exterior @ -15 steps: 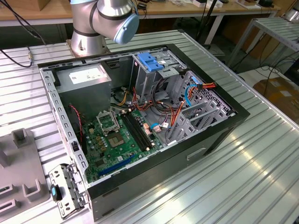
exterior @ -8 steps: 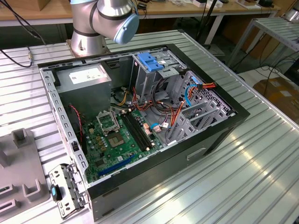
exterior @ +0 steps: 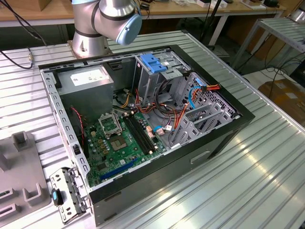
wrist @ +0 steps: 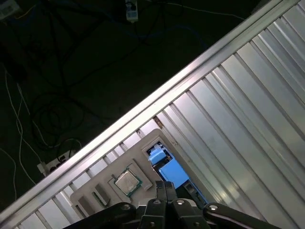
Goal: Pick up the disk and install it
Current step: 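Pick up the disk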
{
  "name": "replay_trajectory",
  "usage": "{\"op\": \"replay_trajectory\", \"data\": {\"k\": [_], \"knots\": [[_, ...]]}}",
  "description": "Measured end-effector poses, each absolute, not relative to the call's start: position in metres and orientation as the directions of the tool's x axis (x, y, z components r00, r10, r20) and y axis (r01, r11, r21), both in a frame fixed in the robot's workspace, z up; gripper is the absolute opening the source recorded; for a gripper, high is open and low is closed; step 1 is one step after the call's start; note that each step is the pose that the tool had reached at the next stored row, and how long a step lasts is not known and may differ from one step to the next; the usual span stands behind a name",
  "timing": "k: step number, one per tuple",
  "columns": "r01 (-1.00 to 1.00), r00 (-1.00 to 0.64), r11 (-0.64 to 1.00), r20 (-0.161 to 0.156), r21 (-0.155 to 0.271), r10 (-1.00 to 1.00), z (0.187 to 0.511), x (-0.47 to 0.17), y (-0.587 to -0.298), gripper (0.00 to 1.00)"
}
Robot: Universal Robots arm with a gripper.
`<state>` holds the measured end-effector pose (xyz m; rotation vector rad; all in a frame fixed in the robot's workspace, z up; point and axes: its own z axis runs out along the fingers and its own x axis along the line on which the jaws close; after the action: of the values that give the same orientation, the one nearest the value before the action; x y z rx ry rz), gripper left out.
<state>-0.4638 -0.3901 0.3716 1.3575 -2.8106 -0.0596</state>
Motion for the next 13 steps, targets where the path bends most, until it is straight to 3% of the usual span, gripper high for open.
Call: {"op": "replay_trajectory", "data": {"k": [13], "knots": [[-0.850,-0.525,0.524,0.001,0.043,-0.851,0.3713,-0.4637,-0.3901,0.11]]}}
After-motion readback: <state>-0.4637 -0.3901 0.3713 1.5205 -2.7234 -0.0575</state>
